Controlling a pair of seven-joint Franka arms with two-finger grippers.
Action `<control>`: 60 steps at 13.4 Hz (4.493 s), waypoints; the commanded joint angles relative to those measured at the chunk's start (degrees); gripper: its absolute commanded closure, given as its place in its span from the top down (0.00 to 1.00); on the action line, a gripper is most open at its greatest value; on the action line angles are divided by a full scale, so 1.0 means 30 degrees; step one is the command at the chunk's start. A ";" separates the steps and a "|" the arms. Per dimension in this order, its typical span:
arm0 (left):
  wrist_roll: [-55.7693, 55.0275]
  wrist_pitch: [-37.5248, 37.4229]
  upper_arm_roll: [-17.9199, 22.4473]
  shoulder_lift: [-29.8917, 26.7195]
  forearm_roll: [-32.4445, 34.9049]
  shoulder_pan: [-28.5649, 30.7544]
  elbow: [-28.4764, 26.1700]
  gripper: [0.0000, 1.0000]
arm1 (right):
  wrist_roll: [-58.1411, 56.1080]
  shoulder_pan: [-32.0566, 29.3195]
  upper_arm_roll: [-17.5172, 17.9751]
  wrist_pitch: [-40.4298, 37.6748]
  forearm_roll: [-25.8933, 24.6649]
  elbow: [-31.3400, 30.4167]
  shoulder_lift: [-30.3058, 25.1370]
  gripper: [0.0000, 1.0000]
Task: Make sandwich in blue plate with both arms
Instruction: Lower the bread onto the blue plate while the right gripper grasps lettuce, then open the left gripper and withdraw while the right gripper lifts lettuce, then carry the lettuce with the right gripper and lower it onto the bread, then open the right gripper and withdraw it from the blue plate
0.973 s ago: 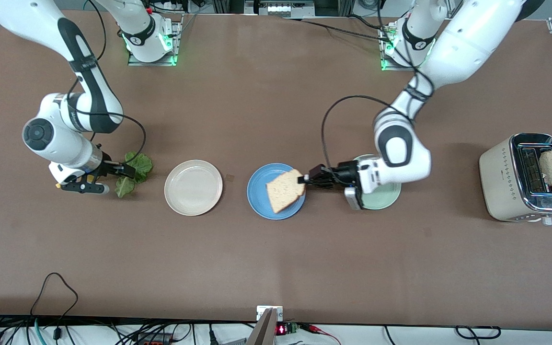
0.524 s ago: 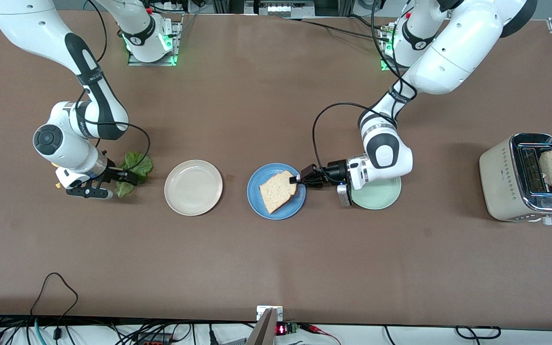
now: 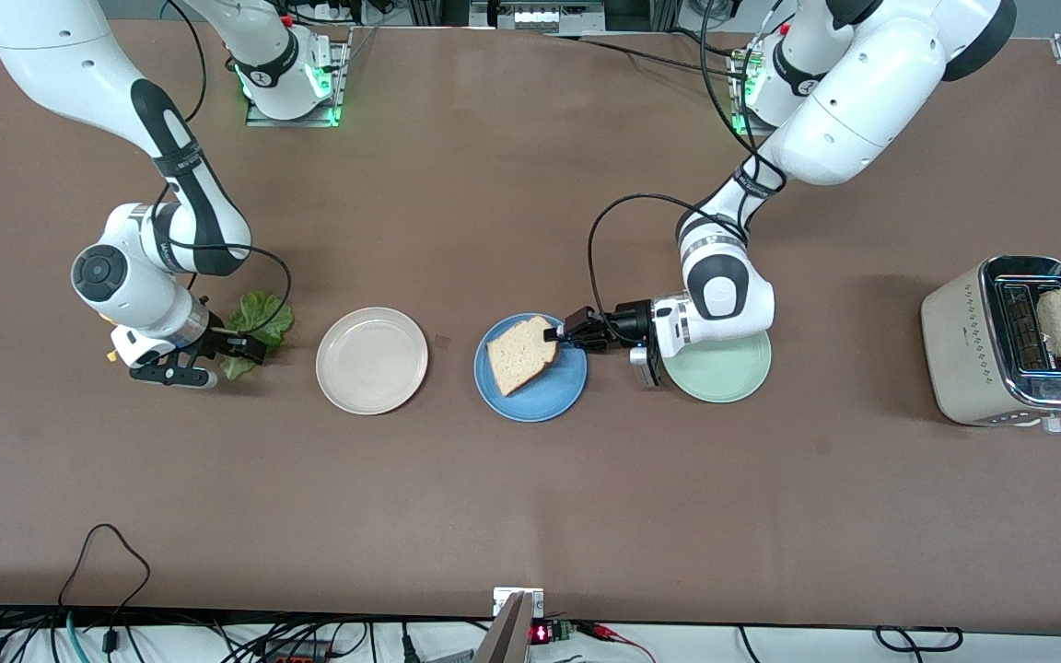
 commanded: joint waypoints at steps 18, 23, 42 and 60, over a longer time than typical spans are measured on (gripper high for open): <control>-1.4308 -0.3924 0.0451 -0.5867 2.3505 0.2625 0.0941 1.00 | -0.0003 -0.0086 0.0028 -0.3150 0.0069 0.0929 -0.1369 0.00; -1.9585 -0.7701 0.0481 -0.7186 3.0571 0.2801 0.0941 1.00 | 0.5315 0.1577 0.0350 -1.1062 0.1233 0.4117 -0.3190 0.00; -2.3873 -1.6265 0.0451 -1.0882 3.3661 0.3768 0.7209 1.00 | 2.6365 1.0256 0.0380 -0.5302 0.8794 1.3291 0.5916 0.00; -2.3990 -1.6499 0.0422 -1.1086 3.3574 0.4530 0.8061 1.00 | 2.4965 1.0375 -0.0206 -0.7783 0.6343 1.3851 0.4491 1.00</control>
